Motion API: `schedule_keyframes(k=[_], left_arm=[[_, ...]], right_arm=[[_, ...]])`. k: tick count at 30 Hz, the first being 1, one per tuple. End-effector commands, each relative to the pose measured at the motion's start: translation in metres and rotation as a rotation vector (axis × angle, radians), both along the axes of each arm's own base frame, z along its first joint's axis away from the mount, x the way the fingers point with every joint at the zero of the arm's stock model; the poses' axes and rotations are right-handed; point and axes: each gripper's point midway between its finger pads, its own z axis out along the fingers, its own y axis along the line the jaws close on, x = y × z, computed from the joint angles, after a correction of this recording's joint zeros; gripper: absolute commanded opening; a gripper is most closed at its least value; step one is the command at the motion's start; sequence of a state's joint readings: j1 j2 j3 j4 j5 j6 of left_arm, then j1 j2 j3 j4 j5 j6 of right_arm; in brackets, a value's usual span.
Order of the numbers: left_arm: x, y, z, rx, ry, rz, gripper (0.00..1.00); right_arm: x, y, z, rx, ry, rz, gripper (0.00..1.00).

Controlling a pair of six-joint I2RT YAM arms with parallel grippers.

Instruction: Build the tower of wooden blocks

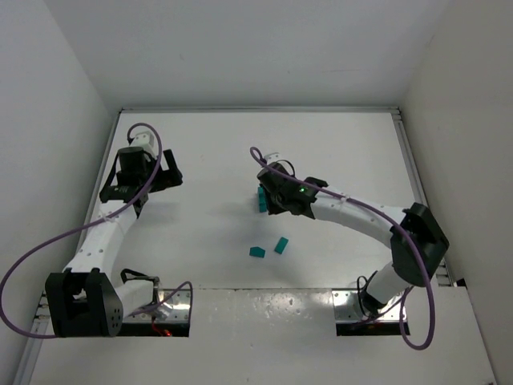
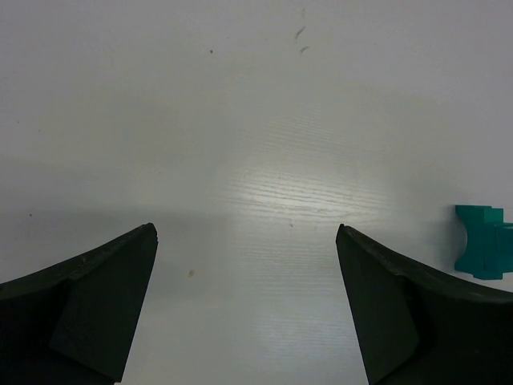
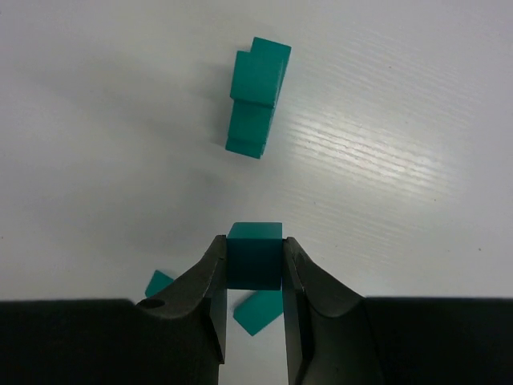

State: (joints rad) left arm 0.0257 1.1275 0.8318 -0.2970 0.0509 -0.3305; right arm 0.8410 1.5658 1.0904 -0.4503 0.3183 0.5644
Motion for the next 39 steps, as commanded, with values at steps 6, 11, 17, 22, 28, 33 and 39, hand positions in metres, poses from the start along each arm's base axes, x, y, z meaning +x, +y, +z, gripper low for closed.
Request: schedule_keyframes(k=[6,11,17,22,28,33,39], left_arm=[[0.001,-0.003,0.015,0.007,-0.045,-0.014,1.00],[0.001,-0.003,0.015,0.007,-0.045,-0.014,1.00],[0.001,-0.003,0.012,0.014,-0.036,-0.019,1.00],[0.001,-0.004,0.009,0.017,-0.028,-0.032,1.00],[0.004,-0.006,0.010,0.012,-0.028,-0.039,1.00],[0.007,-0.006,0.013,0.004,-0.037,-0.034,1.00],[0.007,-0.006,0.013,0.004,-0.037,-0.034,1.00]], right_arm=[[0.020,0.035,0.019,0.082,-0.040,-0.054,0.00],[0.027,0.045,0.016,0.095,-0.027,-0.040,0.00],[0.033,0.050,0.008,0.084,-0.018,-0.040,0.00],[0.046,0.041,0.003,0.066,-0.008,-0.049,0.00],[0.048,0.038,0.000,0.056,-0.006,-0.044,0.00],[0.048,0.037,0.002,0.060,0.015,-0.009,0.00],[0.047,0.035,0.000,0.060,0.025,0.009,0.00]])
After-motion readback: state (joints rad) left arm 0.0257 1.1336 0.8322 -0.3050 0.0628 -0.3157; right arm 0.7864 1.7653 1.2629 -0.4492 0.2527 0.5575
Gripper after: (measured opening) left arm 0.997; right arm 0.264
